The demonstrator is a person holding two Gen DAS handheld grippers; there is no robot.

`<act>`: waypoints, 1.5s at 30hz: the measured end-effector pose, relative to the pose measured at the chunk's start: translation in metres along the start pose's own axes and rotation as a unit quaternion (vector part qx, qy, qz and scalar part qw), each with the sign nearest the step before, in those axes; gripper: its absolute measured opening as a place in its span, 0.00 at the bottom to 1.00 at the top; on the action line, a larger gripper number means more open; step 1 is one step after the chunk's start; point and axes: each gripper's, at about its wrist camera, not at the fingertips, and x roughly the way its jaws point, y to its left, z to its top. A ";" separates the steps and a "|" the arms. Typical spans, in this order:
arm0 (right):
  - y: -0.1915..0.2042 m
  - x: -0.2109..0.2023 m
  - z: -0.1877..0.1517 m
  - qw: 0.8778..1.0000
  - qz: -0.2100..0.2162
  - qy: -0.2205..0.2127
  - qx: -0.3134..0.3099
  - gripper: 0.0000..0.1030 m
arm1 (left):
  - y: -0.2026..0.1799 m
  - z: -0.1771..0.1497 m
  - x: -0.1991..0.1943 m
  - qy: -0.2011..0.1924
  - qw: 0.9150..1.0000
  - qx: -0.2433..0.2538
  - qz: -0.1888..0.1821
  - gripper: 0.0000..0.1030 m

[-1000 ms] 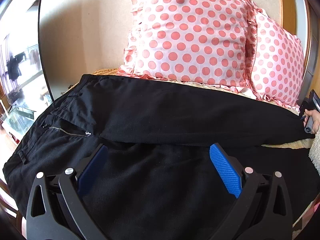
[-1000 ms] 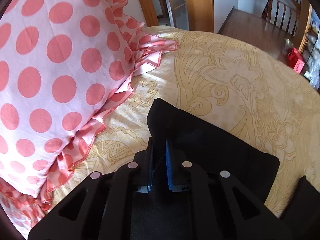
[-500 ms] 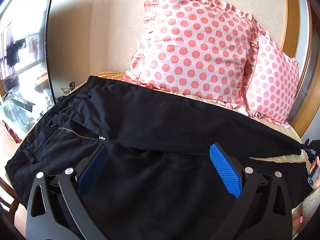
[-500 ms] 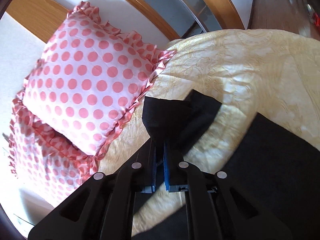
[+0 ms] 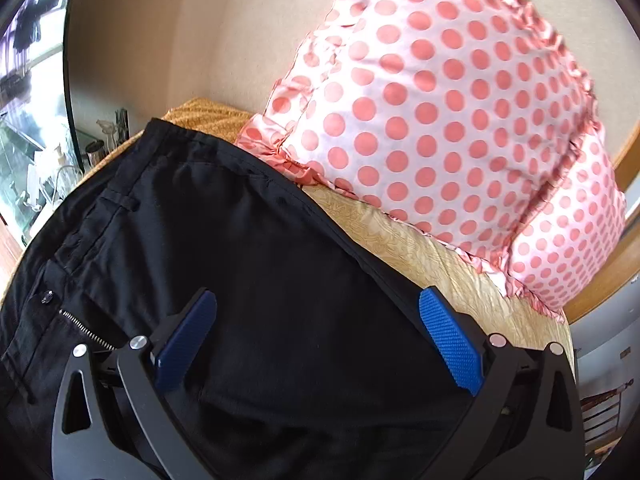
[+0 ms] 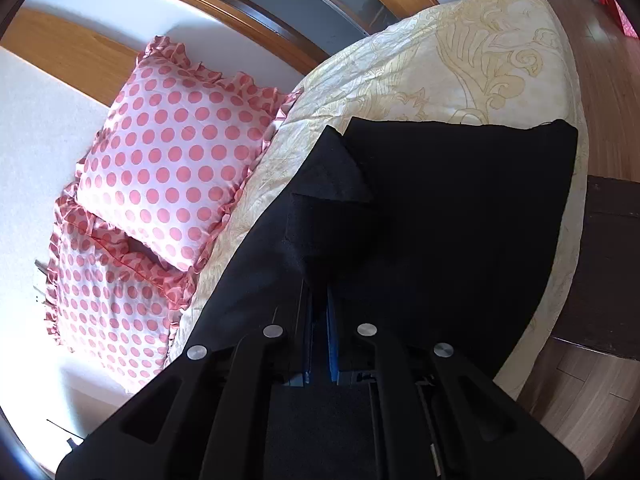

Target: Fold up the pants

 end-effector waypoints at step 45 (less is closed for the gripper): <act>0.039 -0.068 0.062 0.991 0.062 -0.078 -0.088 0.06 | 0.100 -0.096 -0.167 -0.109 0.985 -0.129 -0.036 0.04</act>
